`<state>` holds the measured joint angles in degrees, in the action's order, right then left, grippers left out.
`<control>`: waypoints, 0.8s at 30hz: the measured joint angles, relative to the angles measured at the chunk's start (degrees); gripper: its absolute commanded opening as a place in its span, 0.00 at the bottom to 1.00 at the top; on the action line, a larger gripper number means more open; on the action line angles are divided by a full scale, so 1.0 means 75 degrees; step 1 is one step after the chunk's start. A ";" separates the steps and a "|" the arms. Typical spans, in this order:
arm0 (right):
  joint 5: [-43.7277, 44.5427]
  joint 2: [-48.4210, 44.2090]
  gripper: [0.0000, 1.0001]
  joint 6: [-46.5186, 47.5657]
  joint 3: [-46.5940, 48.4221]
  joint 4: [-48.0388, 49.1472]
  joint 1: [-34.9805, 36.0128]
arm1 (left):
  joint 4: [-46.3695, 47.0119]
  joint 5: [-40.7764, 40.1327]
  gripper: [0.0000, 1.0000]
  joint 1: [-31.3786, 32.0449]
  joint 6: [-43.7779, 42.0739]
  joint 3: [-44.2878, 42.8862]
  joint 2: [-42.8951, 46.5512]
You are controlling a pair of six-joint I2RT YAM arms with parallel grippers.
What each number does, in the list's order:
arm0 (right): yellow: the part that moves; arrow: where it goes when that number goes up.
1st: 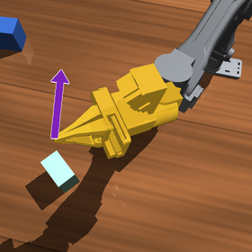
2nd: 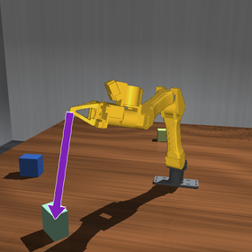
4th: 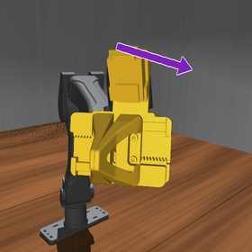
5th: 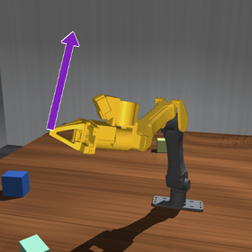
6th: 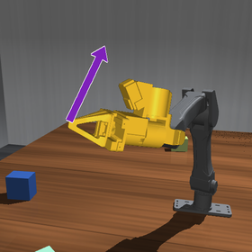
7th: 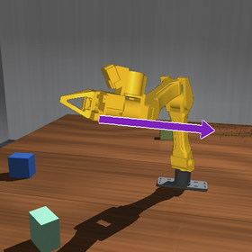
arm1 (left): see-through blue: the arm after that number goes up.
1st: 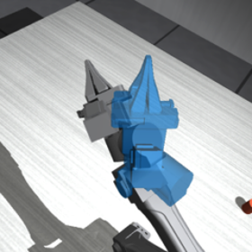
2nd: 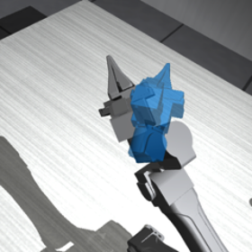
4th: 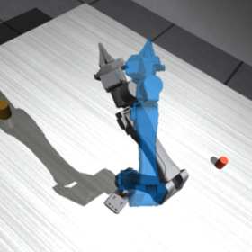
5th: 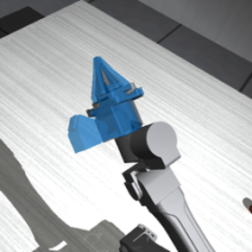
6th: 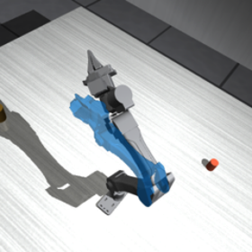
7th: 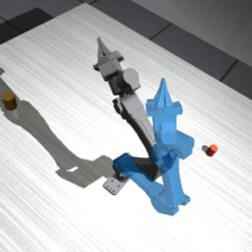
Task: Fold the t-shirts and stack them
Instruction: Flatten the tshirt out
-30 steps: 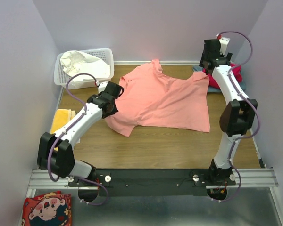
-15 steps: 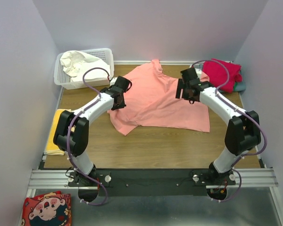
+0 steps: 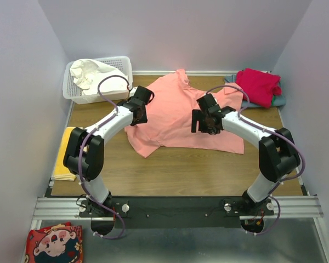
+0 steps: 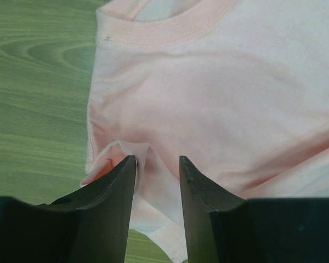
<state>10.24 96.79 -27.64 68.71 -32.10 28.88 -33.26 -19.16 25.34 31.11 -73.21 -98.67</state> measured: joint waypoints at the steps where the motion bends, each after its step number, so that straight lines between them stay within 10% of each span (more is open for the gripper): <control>1: -0.0085 0.0006 0.88 0.0000 -0.0076 0.0041 0.0029 | -0.0050 -0.0131 0.48 0.0000 -0.0012 -0.0061 0.0020; 24: 0.0204 0.0627 0.86 -0.0548 -0.0959 0.0933 0.0627 | -0.0542 -0.0306 0.50 -0.0606 0.0061 0.1495 0.1970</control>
<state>11.77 101.49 -31.75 61.52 -25.10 33.58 -37.32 -21.45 20.80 31.57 -62.00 -83.90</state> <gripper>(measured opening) 0.858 0.503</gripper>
